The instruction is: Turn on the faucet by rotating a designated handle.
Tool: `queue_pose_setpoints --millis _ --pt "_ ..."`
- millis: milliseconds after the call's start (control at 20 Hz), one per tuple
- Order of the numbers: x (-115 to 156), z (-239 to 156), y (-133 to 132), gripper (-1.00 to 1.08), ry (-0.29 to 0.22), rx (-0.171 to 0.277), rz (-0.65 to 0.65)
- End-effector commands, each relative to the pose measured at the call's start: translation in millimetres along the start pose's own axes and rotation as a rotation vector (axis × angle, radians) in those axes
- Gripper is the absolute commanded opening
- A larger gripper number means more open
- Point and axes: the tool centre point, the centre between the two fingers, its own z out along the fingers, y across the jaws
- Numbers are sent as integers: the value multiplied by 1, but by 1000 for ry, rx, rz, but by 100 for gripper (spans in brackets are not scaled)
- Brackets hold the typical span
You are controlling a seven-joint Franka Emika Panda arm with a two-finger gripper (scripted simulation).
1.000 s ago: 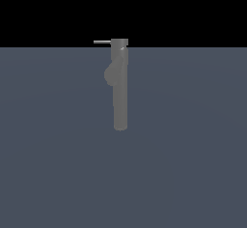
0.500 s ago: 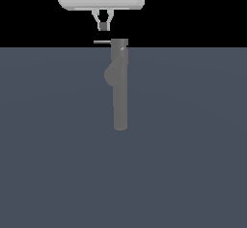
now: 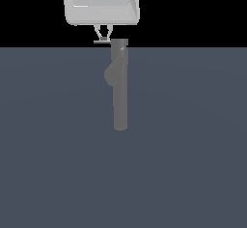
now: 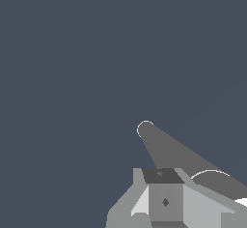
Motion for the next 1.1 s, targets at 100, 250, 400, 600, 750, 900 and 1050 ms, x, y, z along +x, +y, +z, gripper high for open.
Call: queue_pose_setpoints --millis 100,250,400,600,750,900,1050 --pt "8 5 -1 -100 0 0 2" --pt "9 5 -2 -100 0 0 2" --pt "8 5 -1 -100 0 0 2" --pt "-4 6 -6 -100 -1 0 3" --pt "-14 6 -9 -100 -1 0 3" --pt "-24 6 -12 -100 -1 0 3" --pt "-30 6 -14 -100 -1 0 3"
